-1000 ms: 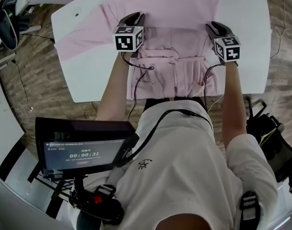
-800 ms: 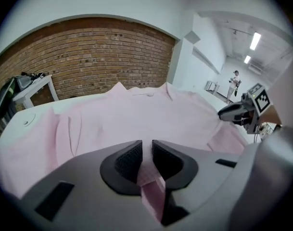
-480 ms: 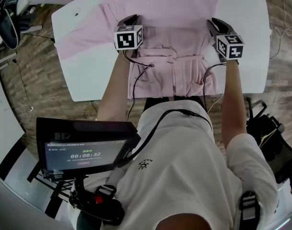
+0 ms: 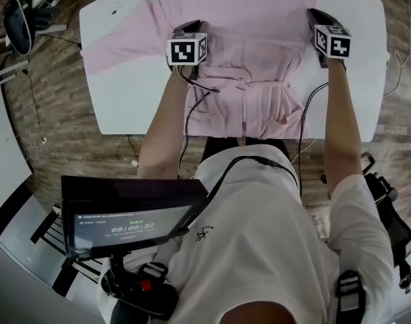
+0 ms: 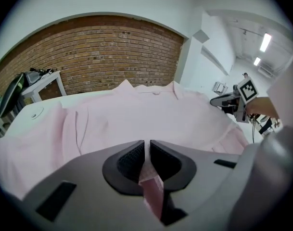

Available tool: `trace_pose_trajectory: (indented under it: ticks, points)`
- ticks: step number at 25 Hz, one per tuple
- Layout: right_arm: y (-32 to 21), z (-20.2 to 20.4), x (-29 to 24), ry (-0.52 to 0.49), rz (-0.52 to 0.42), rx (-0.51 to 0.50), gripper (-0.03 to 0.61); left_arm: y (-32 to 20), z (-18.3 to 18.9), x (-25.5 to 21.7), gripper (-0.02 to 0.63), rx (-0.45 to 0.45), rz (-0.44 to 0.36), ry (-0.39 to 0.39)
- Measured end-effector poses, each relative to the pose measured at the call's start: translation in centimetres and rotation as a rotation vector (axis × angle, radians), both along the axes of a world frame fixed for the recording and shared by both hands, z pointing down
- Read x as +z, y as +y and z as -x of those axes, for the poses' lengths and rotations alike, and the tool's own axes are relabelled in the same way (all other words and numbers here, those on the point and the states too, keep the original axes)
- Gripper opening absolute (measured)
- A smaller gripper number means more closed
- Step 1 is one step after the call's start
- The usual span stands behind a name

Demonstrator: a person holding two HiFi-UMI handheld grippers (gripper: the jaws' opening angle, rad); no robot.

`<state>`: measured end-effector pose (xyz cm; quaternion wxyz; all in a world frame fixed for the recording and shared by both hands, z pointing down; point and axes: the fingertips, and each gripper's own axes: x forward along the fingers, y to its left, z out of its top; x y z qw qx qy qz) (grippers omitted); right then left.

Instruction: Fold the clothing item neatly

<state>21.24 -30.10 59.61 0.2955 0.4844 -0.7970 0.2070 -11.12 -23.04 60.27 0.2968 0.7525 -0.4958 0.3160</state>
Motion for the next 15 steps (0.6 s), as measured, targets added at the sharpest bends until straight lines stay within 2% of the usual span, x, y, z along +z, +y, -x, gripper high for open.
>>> trace_pose_trajectory:
  ticks: [3,6,10,12,15]
  points:
    - [-0.3,-0.3,0.4,0.027,0.023,0.018,0.005,-0.2,0.2,0.0,0.04,-0.027,0.014,0.042]
    - [0.1,-0.3,0.1,0.036,0.03,0.013,0.005,0.0,0.3,-0.5,0.04,-0.03,0.003,0.028]
    - [1.1,1.0,-2.7,-0.014,-0.034,-0.02,0.005,0.8,0.6,-2.4,0.04,0.003,-0.05,-0.002]
    - [1.9,1.6,-3.7,-0.023,-0.052,-0.022,0.005,1.5,0.9,-3.1,0.003,0.009,-0.068,0.003]
    - [3.6,2.7,-4.7,-0.033,-0.058,-0.023,0.005,2.4,1.2,-4.6,0.003,0.02,-0.091,0.025]
